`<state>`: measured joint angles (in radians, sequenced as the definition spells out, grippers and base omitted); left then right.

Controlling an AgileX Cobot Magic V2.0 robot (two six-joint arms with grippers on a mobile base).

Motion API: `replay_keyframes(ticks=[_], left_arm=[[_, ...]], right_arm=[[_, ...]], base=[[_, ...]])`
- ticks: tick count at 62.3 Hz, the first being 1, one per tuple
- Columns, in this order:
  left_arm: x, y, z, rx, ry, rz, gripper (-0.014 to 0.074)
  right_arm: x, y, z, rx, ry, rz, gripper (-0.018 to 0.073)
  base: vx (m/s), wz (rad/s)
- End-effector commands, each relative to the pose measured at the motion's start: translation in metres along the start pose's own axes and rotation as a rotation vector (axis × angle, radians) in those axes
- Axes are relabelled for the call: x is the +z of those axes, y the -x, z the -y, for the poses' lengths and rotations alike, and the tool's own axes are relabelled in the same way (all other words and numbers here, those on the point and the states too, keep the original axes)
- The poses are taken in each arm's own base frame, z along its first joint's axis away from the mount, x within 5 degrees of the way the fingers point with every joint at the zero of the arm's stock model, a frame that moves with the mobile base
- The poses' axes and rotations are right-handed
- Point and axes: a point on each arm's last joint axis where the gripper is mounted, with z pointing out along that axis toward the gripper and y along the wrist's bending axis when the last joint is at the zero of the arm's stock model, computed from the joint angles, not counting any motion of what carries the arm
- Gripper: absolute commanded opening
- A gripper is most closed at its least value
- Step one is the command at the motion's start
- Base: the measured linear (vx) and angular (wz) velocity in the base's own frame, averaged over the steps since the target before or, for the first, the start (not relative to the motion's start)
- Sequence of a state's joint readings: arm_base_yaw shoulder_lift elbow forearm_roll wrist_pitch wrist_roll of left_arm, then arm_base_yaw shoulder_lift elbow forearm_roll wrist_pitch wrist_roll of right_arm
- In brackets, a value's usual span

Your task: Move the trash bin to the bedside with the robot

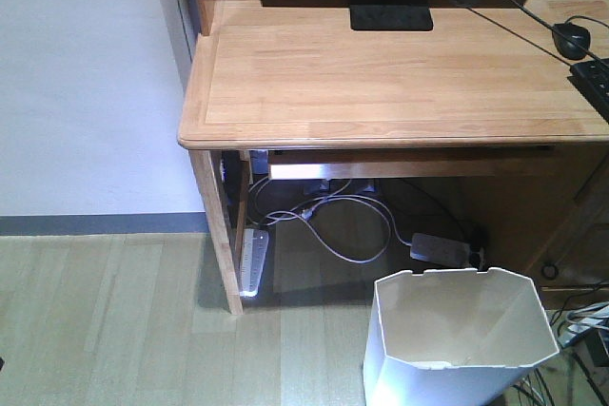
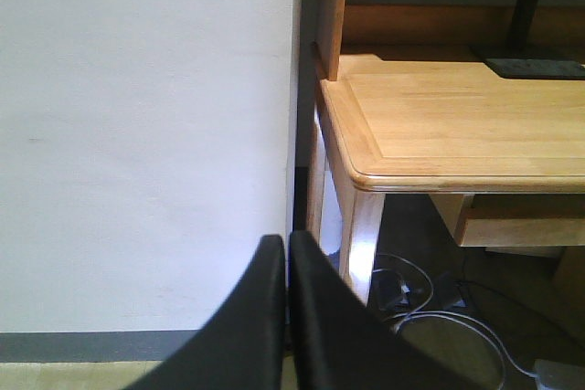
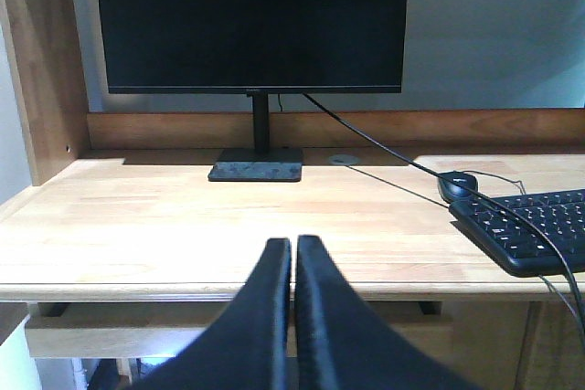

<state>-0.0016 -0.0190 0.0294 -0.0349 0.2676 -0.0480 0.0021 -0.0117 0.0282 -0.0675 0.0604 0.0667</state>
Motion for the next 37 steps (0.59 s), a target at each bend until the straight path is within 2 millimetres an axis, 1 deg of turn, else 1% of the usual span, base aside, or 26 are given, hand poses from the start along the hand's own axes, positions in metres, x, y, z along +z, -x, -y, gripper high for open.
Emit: replay_keyframes(ticks=[1,37], left_arm=[[0.0016,-0.002,0.0001,-0.016,-0.01,0.056,-0.0006],[0.0016,-0.002,0.0001,-0.016,-0.01,0.056,-0.0006]], right_arm=[[-0.0004,0.0007,-0.0005,-0.022,0.006,0.063,-0.0011],[-0.0004,0.0007,-0.0005,-0.022,0.006,0.063,-0.0011]], base=[[0.0,0.0],[0.0,0.0]])
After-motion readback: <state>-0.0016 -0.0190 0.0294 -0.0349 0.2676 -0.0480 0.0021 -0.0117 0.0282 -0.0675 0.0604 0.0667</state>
